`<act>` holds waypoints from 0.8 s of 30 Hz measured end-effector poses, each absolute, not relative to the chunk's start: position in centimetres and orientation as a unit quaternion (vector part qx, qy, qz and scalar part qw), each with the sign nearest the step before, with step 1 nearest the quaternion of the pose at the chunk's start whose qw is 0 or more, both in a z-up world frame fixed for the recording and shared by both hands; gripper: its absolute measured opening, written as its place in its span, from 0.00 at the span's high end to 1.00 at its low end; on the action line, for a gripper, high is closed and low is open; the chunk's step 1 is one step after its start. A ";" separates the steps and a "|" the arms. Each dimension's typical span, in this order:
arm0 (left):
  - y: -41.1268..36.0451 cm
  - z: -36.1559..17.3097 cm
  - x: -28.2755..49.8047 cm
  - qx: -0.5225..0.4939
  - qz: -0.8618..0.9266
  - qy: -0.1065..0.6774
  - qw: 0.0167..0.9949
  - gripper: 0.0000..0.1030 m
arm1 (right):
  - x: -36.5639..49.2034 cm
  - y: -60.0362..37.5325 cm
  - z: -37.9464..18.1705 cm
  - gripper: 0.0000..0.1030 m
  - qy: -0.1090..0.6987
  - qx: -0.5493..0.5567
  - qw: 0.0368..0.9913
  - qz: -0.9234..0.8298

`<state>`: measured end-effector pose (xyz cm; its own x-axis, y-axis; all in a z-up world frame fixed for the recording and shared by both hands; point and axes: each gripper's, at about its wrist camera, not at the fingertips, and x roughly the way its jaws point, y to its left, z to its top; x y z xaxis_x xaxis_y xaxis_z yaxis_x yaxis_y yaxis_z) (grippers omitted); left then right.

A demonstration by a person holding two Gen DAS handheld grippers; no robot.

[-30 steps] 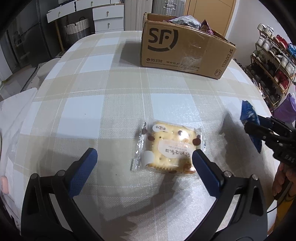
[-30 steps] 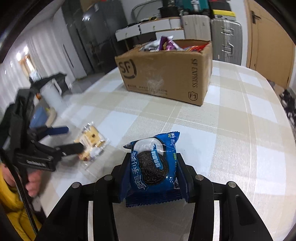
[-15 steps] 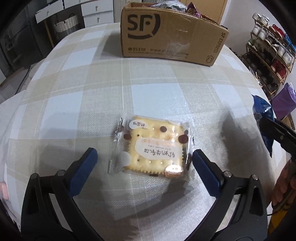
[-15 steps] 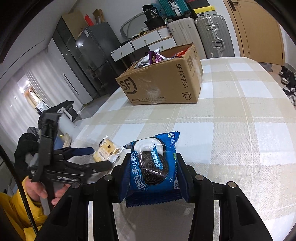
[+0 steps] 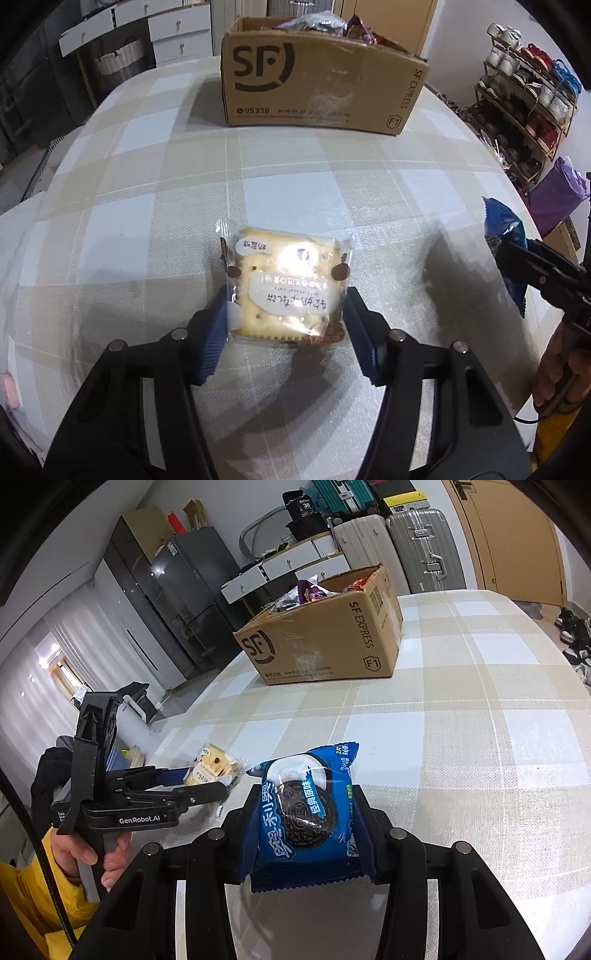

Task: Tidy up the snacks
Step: 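Grasp the cracker pack with the left tool while the right tool grasps the blue Oreo pack, then carry the cracker pack and Oreo pack over the SF box with both tools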

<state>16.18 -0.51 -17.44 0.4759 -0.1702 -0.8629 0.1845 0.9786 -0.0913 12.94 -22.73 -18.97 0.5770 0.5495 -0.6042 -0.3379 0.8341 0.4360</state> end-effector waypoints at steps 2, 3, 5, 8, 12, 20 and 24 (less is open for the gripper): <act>-0.4 -16.9 15.8 0.003 -0.103 0.495 0.863 0.45 | 12.7 -22.7 -18.5 0.56 0.380 0.137 0.879 0.253; -0.3 -16.6 15.6 0.002 -0.103 0.490 0.865 0.45 | 12.6 -22.6 -18.3 0.56 0.378 0.135 0.880 0.253; -0.1 -15.7 15.0 0.000 -0.103 0.480 0.871 0.45 | 12.3 -22.4 -17.5 0.56 0.372 0.133 0.883 0.255; 0.4 -14.2 14.1 -0.006 -0.107 0.465 0.879 0.45 | 11.7 -22.2 -16.3 0.56 0.360 0.133 0.887 0.258; 1.1 -11.8 12.6 -0.012 -0.110 0.439 0.892 0.45 | 10.8 -21.6 -14.3 0.56 0.342 0.134 0.892 0.265; 3.3 -6.4 9.5 -0.037 -0.106 0.391 0.914 0.45 | 7.8 -20.3 -9.8 0.56 0.292 0.122 0.910 0.268; 4.3 -3.8 7.8 -0.049 -0.113 0.366 0.922 0.45 | 6.7 -20.2 -8.1 0.56 0.276 0.123 0.915 0.268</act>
<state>7.76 4.29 -3.82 0.7068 -0.2440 -0.6640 0.1722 0.9698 -0.1730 6.67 -20.16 -8.09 0.7036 0.5579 -0.4400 -0.4222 0.8263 0.3727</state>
